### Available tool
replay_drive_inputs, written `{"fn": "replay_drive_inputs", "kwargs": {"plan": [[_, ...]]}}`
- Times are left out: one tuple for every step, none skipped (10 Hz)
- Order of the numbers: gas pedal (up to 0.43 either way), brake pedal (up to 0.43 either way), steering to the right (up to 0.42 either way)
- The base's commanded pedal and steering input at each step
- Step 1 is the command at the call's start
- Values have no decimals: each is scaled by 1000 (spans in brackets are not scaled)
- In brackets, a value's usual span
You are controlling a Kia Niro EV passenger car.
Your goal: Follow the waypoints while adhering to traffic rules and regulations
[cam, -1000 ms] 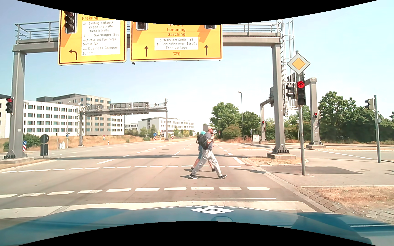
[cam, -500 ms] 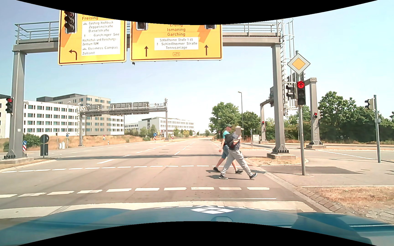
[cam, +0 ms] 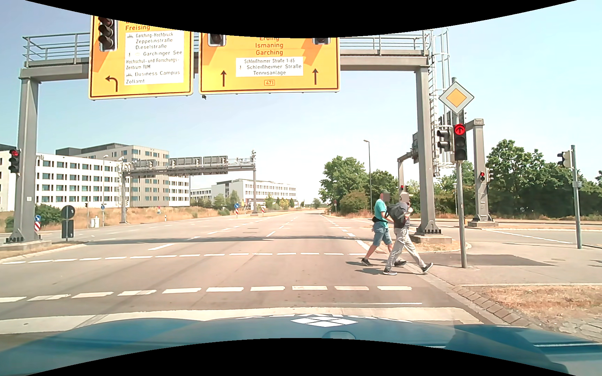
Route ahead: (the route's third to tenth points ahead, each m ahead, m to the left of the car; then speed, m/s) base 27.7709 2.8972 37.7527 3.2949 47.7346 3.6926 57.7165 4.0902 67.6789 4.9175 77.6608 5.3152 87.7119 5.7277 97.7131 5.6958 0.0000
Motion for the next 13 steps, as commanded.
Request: {"fn": "replay_drive_inputs", "kwargs": {"plan": [[0, 299, 2], [0, 299, 2], [0, 299, 2], [0, 299, 2], [0, 299, 2], [0, 299, 2], [0, 299, 2], [0, 299, 2], [0, 299, 2], [0, 299, 2], [0, 299, 2], [0, 299, 2], [0, 299, 2]]}}
